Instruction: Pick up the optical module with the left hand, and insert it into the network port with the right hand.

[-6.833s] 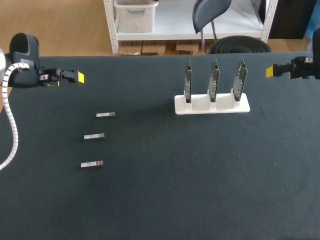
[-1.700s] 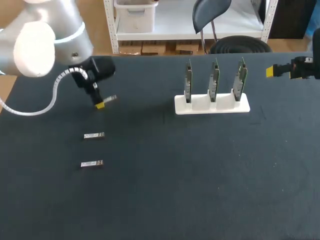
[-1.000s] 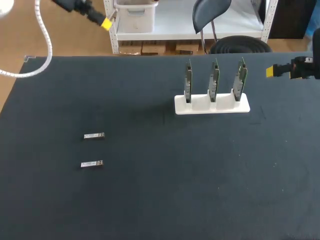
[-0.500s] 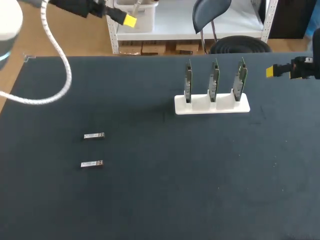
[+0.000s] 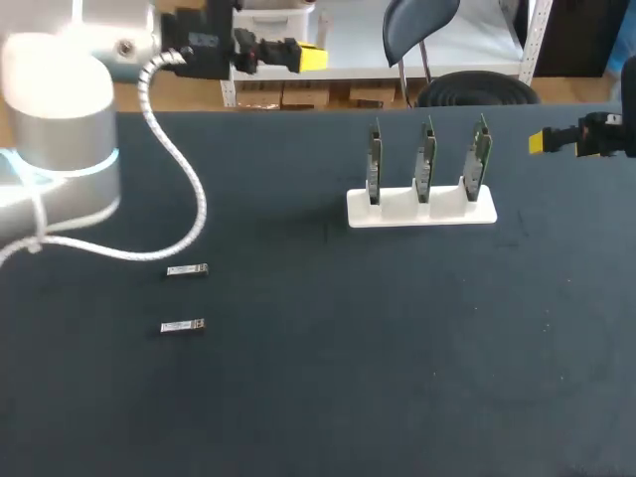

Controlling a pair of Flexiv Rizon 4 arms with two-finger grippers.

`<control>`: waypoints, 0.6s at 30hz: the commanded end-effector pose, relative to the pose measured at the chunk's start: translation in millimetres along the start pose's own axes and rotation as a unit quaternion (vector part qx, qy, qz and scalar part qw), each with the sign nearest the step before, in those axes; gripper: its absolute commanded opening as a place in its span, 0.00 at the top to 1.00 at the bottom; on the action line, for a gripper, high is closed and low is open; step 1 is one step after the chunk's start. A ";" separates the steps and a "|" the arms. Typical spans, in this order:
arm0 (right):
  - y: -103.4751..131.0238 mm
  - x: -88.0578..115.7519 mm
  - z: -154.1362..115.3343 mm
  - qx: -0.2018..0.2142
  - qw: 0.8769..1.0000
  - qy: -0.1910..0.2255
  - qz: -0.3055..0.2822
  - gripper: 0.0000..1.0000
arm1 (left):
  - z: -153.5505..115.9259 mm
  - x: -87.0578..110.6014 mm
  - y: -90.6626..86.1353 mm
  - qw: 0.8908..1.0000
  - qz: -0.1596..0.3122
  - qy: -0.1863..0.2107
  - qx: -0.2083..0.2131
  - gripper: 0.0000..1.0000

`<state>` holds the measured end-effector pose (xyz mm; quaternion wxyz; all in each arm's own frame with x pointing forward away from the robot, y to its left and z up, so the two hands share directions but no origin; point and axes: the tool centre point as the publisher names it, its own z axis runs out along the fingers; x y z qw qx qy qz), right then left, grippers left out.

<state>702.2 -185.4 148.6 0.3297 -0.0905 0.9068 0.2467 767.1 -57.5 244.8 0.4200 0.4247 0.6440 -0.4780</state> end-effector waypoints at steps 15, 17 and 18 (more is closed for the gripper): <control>2.1 0.6 -2.1 0.005 1.000 0.000 0.001 0.00 | 60.3 27.0 5.8 0.996 0.069 -0.026 0.048 1.00; 2.1 0.6 -2.1 0.005 1.000 0.000 0.001 0.00 | 63.8 30.0 9.0 0.996 0.068 -0.023 0.049 1.00; 2.1 0.6 -2.1 0.005 1.000 0.000 0.001 0.00 | 65.6 31.4 10.3 0.996 0.068 -0.022 0.050 1.00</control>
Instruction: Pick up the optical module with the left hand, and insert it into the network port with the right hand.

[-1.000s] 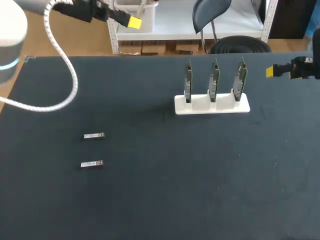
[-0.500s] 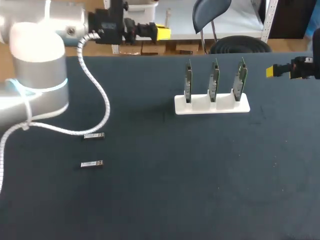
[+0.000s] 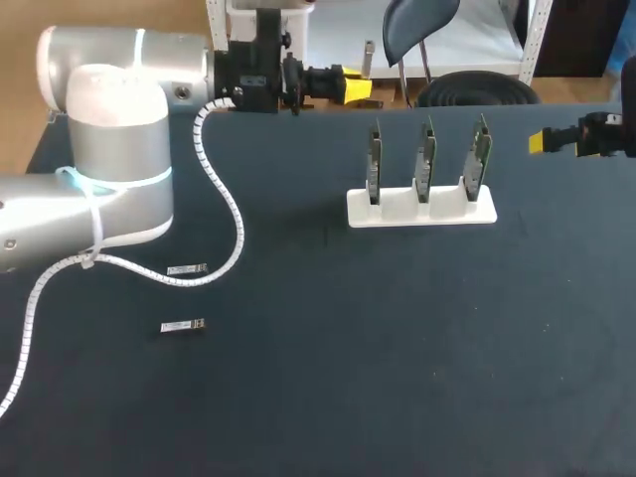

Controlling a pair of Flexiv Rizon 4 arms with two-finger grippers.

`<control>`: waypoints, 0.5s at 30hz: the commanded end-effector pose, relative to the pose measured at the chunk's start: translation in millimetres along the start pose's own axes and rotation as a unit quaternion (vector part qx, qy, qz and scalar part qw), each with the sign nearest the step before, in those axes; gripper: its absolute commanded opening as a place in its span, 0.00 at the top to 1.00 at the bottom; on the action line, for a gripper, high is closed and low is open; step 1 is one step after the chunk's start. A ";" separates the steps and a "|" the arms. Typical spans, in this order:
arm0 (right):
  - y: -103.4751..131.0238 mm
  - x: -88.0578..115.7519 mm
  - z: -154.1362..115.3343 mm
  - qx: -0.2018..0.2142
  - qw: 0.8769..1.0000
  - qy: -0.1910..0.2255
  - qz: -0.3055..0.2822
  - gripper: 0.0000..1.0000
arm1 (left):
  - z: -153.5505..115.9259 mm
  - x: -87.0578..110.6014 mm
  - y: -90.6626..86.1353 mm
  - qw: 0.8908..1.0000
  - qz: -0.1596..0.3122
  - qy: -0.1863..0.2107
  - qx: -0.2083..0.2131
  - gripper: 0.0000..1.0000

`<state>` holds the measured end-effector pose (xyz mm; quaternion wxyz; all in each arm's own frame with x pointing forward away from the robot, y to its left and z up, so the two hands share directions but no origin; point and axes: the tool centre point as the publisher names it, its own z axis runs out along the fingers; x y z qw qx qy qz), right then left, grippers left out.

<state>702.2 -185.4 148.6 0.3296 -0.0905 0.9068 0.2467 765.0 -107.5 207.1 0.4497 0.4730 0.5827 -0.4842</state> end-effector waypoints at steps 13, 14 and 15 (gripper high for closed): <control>2.1 0.6 -2.1 0.005 1.000 0.000 0.001 0.00 | 17.5 17.5 18.6 1.000 -0.004 0.013 0.007 1.00; 2.1 0.6 -2.1 0.005 1.000 0.000 0.001 0.00 | 17.3 18.3 18.5 1.000 -0.005 0.013 0.006 1.00; 2.1 0.6 -2.1 0.005 1.000 0.000 0.001 0.00 | 17.1 19.2 18.4 1.000 -0.006 0.013 0.005 1.00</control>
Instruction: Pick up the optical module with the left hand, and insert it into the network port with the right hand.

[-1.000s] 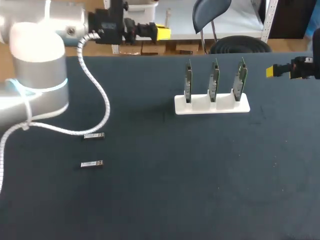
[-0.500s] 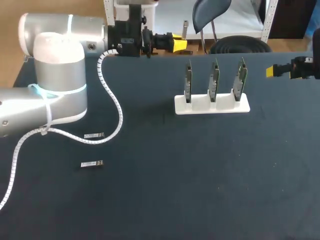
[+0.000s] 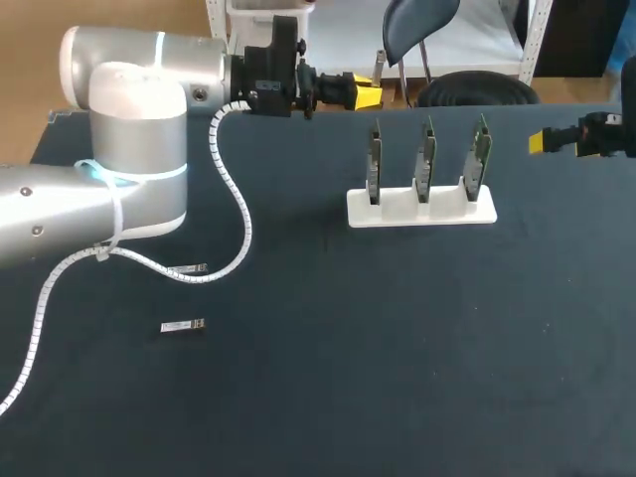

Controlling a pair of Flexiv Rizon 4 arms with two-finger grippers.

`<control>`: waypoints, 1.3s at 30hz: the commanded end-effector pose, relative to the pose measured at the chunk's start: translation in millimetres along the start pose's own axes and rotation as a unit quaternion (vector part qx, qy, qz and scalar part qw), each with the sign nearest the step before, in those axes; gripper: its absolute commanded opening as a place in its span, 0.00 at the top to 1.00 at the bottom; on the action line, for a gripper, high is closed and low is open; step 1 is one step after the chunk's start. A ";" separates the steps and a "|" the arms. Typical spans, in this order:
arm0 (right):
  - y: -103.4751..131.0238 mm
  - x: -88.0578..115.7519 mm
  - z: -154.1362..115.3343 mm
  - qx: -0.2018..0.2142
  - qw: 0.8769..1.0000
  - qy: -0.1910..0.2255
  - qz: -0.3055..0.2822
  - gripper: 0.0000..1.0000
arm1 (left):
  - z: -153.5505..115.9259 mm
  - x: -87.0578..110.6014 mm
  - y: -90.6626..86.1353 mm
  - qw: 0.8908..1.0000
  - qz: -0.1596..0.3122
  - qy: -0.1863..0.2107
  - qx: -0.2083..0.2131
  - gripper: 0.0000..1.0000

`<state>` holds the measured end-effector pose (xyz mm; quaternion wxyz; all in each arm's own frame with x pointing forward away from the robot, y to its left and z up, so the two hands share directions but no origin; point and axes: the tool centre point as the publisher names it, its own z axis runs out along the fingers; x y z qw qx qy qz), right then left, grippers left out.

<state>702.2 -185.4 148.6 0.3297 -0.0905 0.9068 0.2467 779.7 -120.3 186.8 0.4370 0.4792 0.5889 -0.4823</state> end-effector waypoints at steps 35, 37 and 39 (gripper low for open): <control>2.1 0.6 -2.1 0.005 1.000 0.000 0.001 0.00 | 8.9 19.0 -20.7 1.000 -0.014 -0.001 0.009 1.00; 2.1 0.6 -2.1 0.005 1.000 0.000 0.001 0.00 | 9.2 19.2 -21.1 1.000 -0.010 0.001 0.010 1.00; 2.1 0.6 -2.1 0.005 1.000 0.000 0.001 0.00 | 9.0 19.5 -21.4 1.000 -0.008 0.001 0.012 1.00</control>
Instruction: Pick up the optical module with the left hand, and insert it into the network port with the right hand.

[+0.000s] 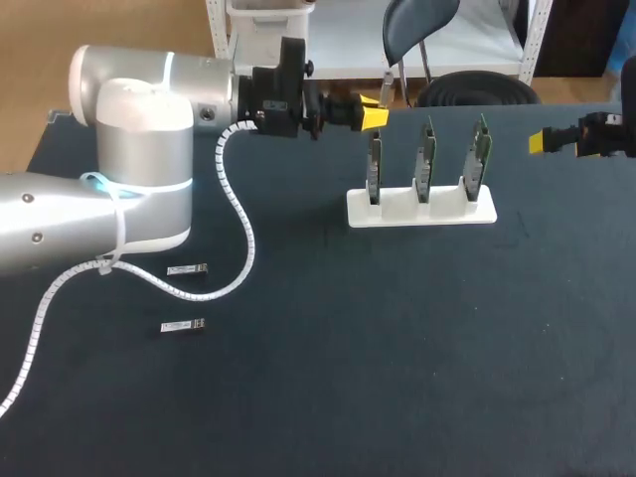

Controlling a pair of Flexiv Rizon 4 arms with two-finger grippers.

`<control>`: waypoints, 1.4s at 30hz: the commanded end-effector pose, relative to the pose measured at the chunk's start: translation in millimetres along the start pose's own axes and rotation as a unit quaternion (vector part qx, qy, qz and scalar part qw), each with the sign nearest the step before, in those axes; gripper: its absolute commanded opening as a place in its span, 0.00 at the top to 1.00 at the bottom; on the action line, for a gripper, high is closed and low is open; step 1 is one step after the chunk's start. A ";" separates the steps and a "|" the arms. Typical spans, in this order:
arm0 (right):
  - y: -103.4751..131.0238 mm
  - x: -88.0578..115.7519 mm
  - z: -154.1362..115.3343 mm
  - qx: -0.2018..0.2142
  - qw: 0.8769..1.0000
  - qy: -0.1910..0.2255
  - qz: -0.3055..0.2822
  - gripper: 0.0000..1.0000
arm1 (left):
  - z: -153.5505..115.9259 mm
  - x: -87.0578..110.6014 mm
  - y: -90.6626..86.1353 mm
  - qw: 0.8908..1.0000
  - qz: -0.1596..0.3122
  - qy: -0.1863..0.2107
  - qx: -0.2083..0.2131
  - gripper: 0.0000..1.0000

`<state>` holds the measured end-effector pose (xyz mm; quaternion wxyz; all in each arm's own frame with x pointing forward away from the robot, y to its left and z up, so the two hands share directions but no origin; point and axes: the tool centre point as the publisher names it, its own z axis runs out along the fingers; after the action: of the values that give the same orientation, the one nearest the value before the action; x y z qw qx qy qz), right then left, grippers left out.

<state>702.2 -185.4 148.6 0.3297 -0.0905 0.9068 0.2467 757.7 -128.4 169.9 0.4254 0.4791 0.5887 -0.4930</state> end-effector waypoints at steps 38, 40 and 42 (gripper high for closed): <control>94.5 -74.5 19.2 -0.369 0.836 0.111 -0.391 0.00 | -1.4 1.6 -2.5 1.000 0.005 0.003 0.005 1.00; 102.9 -71.7 21.8 -0.392 0.819 0.118 -0.401 0.00 | -1.4 1.6 -2.5 1.000 0.005 0.003 0.005 1.00; 111.4 -68.3 26.4 -0.410 0.804 0.130 -0.412 0.00 | -1.4 1.6 -2.5 1.000 0.005 0.003 0.005 1.00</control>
<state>725.4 -83.1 221.4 0.3373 -0.4733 0.7704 0.2623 755.0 -127.1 169.3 0.4225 0.4859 0.5857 -0.4923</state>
